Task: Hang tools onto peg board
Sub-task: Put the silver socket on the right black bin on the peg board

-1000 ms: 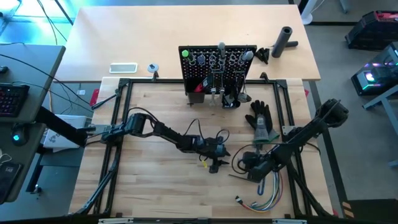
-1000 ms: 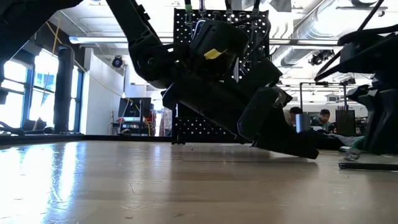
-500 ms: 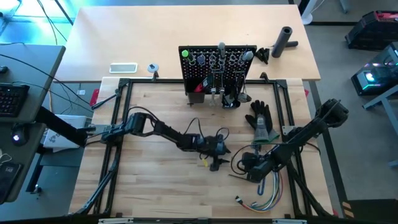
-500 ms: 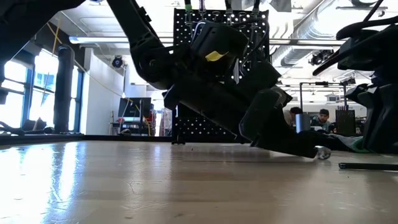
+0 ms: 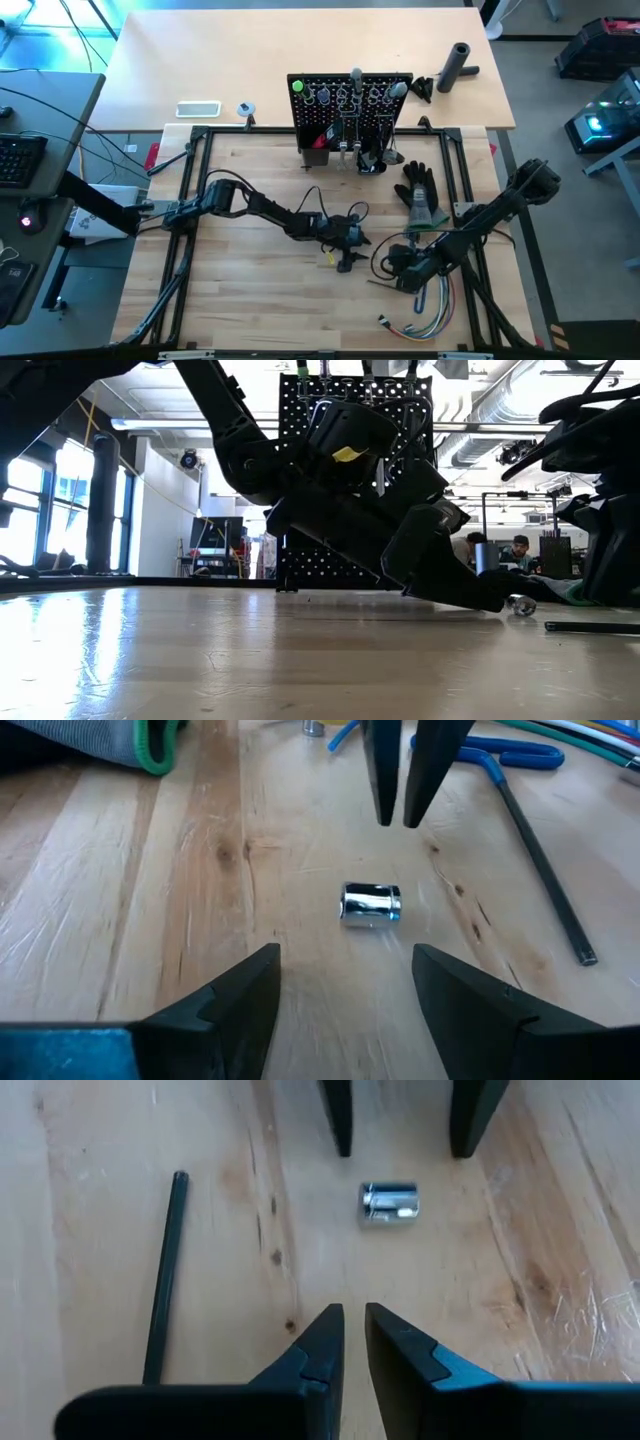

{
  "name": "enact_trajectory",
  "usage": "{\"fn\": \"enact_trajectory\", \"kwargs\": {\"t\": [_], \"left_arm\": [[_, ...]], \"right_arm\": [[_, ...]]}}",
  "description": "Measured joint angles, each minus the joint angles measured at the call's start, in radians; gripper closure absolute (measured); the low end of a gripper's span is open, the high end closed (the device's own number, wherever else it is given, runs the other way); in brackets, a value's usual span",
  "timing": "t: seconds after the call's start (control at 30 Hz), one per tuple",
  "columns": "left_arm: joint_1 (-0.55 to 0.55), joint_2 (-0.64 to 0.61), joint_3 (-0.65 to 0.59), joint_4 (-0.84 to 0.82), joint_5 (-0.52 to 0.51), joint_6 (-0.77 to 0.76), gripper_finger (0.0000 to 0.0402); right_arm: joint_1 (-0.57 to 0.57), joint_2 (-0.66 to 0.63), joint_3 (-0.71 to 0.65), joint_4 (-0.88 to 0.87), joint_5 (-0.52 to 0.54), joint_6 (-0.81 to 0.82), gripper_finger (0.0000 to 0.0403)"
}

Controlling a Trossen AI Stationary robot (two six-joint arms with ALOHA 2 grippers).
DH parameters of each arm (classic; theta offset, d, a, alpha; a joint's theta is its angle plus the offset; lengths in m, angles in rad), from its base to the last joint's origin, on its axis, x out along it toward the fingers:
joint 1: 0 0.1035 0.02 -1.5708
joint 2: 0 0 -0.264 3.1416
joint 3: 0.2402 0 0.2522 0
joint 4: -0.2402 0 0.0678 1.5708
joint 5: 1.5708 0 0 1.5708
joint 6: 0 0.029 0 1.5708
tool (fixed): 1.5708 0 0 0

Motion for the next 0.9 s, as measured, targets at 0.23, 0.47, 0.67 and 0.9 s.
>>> {"fn": "enact_trajectory", "kwargs": {"t": [0.23, 0.47, 0.67, 0.9], "left_arm": [[-0.011, 0.001, -0.001, 0.011, 0.016, -0.002, 0.018], [-0.013, 0.002, -0.001, 0.017, 0.012, -0.002, 0.018], [-0.011, 0.002, -0.001, 0.018, 0.003, -0.001, 0.018], [-0.011, 0.002, -0.001, 0.019, -0.023, 0.0, 0.018]], "right_arm": [[-0.033, 0.0, 0.0, 0.029, 0.0, -0.034, 0.0364], [-0.083, 0.0, 0.0, 0.03, -0.009, -0.083, 0.0364], [-0.123, 0.041, 0.0, 0.038, -0.061, -0.099, 0.0364], [-0.123, 0.058, 0.0, 0.109, -0.048, -0.131, 0.0364]]}}
